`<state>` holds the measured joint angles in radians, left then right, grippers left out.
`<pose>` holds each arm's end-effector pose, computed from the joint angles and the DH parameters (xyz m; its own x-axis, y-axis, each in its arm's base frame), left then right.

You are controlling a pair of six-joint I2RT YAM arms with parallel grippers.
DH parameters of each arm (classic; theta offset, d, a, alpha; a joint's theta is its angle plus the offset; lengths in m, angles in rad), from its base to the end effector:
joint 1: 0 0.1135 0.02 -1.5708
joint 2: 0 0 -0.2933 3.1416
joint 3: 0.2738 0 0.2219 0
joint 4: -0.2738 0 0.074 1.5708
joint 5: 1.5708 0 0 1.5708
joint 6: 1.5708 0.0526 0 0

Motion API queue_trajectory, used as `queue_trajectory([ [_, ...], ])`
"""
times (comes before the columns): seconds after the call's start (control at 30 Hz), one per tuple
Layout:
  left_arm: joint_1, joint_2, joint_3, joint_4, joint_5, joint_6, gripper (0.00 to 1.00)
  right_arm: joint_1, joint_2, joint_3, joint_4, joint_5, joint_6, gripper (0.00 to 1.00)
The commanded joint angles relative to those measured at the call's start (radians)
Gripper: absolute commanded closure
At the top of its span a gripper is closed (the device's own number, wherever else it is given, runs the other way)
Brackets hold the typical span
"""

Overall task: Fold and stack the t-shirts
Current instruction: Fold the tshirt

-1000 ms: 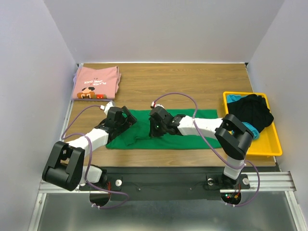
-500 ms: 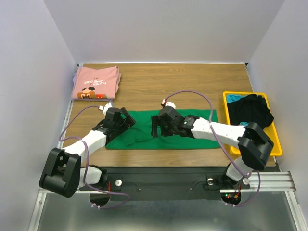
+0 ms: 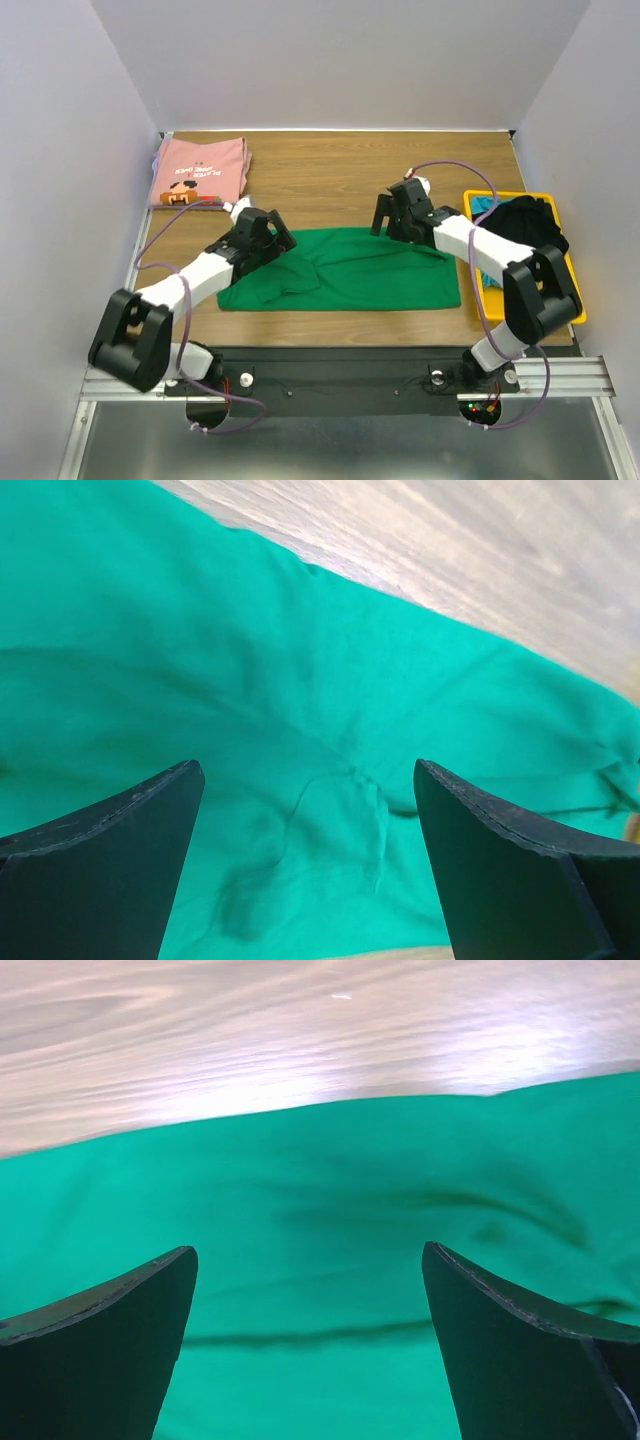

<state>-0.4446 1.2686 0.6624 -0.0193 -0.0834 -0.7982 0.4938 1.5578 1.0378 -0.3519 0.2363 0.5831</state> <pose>0.2230 -0.1014 0.2471 -0.6322 -0.4893 -0.6008 -0.1219 0.8286 -0.5465 0.2805 0.1370 0.2569 -0.7434 0.2078 -0.6357 0.0972 0.9740 0.2046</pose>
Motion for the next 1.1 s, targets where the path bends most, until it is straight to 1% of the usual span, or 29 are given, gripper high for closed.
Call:
queue_trajectory([
  [0.0,-0.023,0.162,0.074,0.009,-0.015,0.01,0.02,-0.057,0.076,0.025,0.001,-0.005,-0.048,0.0],
  [0.07,-0.023,0.216,0.109,0.012,-0.021,0.014,0.02,-0.076,0.119,0.024,0.019,0.014,-0.048,0.0],
  [0.17,-0.023,0.352,0.184,0.005,-0.027,0.039,0.02,-0.084,0.148,-0.002,0.028,0.031,-0.032,0.0],
  [0.23,-0.023,0.409,0.232,0.005,-0.021,0.054,0.02,-0.084,0.156,-0.027,0.04,0.008,-0.019,0.0],
  [0.27,-0.023,0.438,0.287,0.004,-0.022,0.06,0.02,-0.084,0.157,-0.063,0.045,-0.012,0.007,0.0],
  [0.3,-0.023,0.501,0.354,-0.002,-0.024,0.08,0.02,-0.083,0.147,-0.091,0.048,-0.044,0.029,0.0],
  [0.33,-0.023,0.537,0.355,-0.016,-0.018,0.088,0.02,-0.083,0.131,-0.123,0.06,-0.061,0.05,0.0],
  [0.37,-0.025,0.608,0.441,-0.039,-0.004,0.131,0.02,-0.081,0.09,-0.201,0.074,-0.107,0.087,0.0],
  [0.4,-0.025,0.647,0.488,-0.05,0.01,0.131,0.02,-0.075,0.09,-0.238,0.088,-0.107,0.098,0.0],
  [0.43,-0.025,0.687,0.593,-0.071,0.011,0.154,0.02,-0.069,0.031,-0.272,0.099,-0.132,0.109,0.0],
  [0.47,-0.025,0.769,0.653,-0.114,-0.001,0.168,0.02,-0.049,0.004,-0.306,0.099,-0.14,0.127,0.0],
  [0.5,-0.025,0.814,0.713,-0.145,-0.001,0.177,0.02,-0.034,-0.058,-0.359,0.099,-0.165,0.138,0.0],
  [0.53,-0.026,0.859,0.853,-0.174,0.002,0.197,0.02,-0.017,-0.088,-0.386,0.099,-0.176,0.147,0.0],
  [0.57,-0.028,0.902,0.925,-0.192,0.032,0.214,0.02,0.042,-0.117,-0.407,0.099,-0.186,0.171,0.0],
  [0.6,-0.032,0.987,0.997,-0.232,0.062,0.23,0.02,0.08,-0.136,-0.423,0.097,-0.192,0.178,0.0],
  [0.63,-0.042,1.029,1.146,-0.258,0.079,0.256,0.02,0.157,-0.155,-0.452,0.097,-0.212,0.205,0.0],
  [0.67,-0.048,1.069,1.222,-0.278,0.138,0.28,0.02,0.195,-0.154,-0.458,0.097,-0.232,0.211,0.0],
  [0.7,-0.055,1.145,1.296,-0.316,0.134,0.289,0.01,0.237,-0.147,-0.464,0.1,-0.268,0.225,0.0],
  [0.73,-0.062,1.184,1.368,-0.336,0.12,0.295,0.02,0.283,-0.137,-0.464,0.099,-0.278,0.242,0.0],
  [0.77,-0.065,1.268,1.52,-0.378,0.14,0.315,0.01,0.374,-0.116,-0.452,0.099,-0.282,0.27,0.0],
  [0.8,-0.063,1.313,1.601,-0.401,0.163,0.318,0.01,0.415,-0.099,-0.44,0.1,-0.282,0.279,0.0],
  [0.83,-0.062,1.354,1.748,-0.421,0.178,0.315,0.01,0.489,-0.084,-0.409,0.103,-0.291,0.288,0.0],
  [0.87,-0.062,1.386,1.804,-0.435,0.198,0.312,0.01,0.521,-0.056,-0.391,0.105,-0.293,0.284,0.0],
  [0.9,-0.062,1.417,1.835,-0.423,0.2,0.301,0.01,0.549,-0.044,-0.372,0.108,-0.287,0.278,0.0],
  [0.93,-0.06,1.411,1.815,-0.389,0.197,0.292,0.01,0.593,-0.035,-0.349,0.108,-0.279,0.274,0.0],
  [1.0,-0.057,1.37,1.72,-0.264,0.192,0.242,0.01,0.626,-0.01,-0.294,0.106,-0.275,0.245,0.0],
  [1.07,-0.059,1.359,1.72,-0.255,0.11,0.209,0.01,0.653,-0.007,-0.271,0.106,-0.27,0.227,0.0],
])
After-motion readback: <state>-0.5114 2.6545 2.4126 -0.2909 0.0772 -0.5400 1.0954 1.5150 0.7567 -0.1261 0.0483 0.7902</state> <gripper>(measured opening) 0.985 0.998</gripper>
